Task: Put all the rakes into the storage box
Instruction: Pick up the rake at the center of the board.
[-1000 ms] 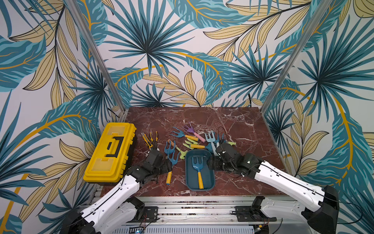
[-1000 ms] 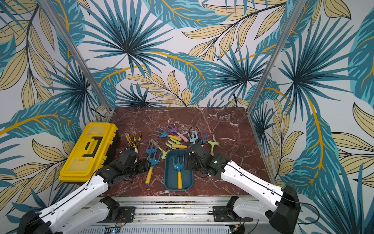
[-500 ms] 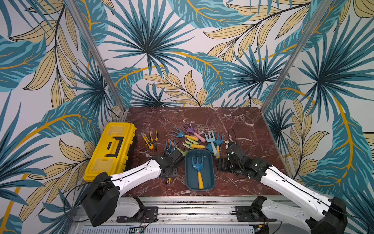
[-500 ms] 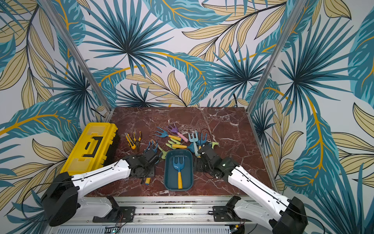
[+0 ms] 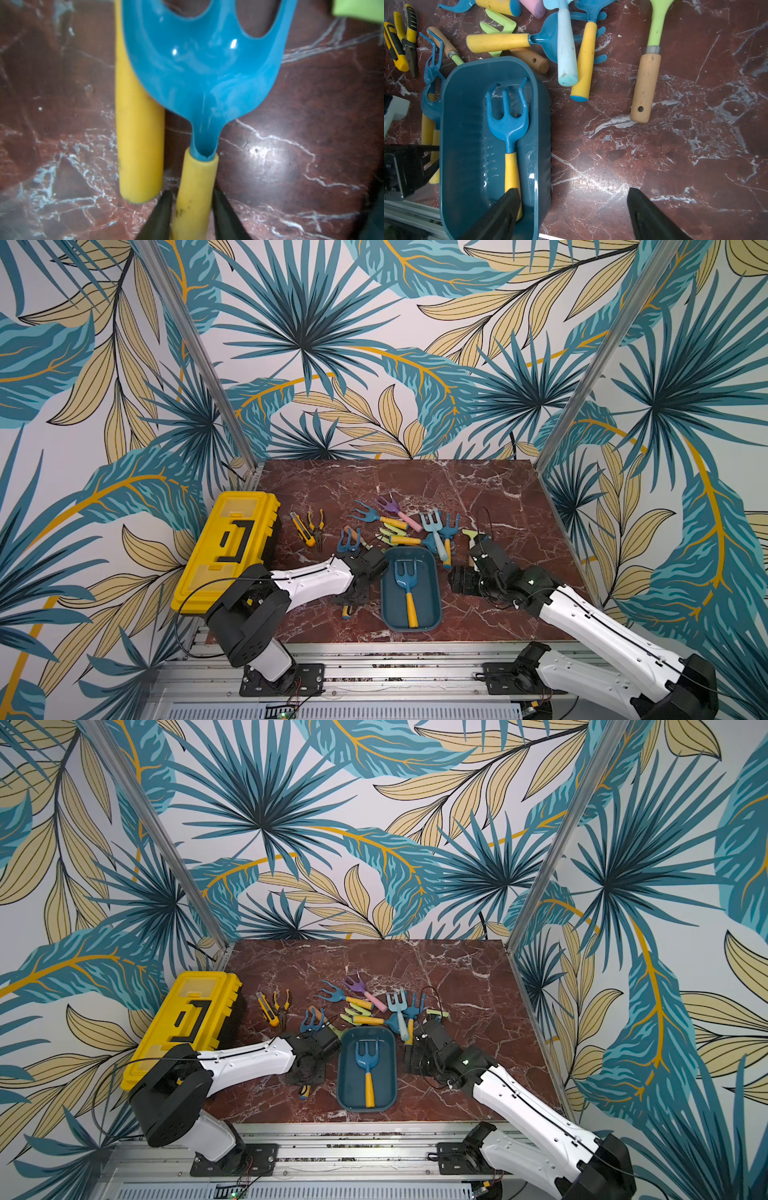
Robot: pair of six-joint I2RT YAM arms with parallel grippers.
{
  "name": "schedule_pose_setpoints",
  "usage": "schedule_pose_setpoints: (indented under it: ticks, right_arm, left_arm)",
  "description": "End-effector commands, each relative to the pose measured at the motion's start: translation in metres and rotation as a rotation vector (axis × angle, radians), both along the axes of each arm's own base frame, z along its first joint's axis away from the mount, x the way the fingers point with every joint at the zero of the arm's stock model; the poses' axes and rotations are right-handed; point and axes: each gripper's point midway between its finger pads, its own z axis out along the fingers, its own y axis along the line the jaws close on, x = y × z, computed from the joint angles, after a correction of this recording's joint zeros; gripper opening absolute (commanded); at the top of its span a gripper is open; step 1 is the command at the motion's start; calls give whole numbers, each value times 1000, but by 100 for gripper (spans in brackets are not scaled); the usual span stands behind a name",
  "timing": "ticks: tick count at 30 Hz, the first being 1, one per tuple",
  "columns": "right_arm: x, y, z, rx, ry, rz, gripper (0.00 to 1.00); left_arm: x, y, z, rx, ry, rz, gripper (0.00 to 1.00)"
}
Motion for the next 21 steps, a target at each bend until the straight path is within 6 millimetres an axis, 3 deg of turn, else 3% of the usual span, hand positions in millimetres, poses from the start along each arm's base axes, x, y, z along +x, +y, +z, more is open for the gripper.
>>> schedule_pose_setpoints:
  ticks: [1, 4, 8, 11, 13, 21]
  right_arm:
    - [-1, -4, -4, -8, 2, 3, 86]
    - [2, -9, -6, -21, 4, -15, 86]
    - [10, -18, -8, -24, 19, -63, 88]
    - [18, -24, -7, -8, 28, -97, 99]
    - [25, -30, -4, -8, 27, -125, 99]
    - [57, -65, -5, -15, 62, -267, 100]
  left_arm:
    - [9, -2, 3, 31, -19, -8, 26]
    - [10, 0, 13, 50, -27, -10, 19]
    - [10, -3, 41, 49, -72, -27, 18]
    - [9, -7, 65, 23, -112, -33, 18]
    - [7, -13, 80, -15, -129, -39, 17]
    - [1, -65, 126, -194, -192, -100, 14]
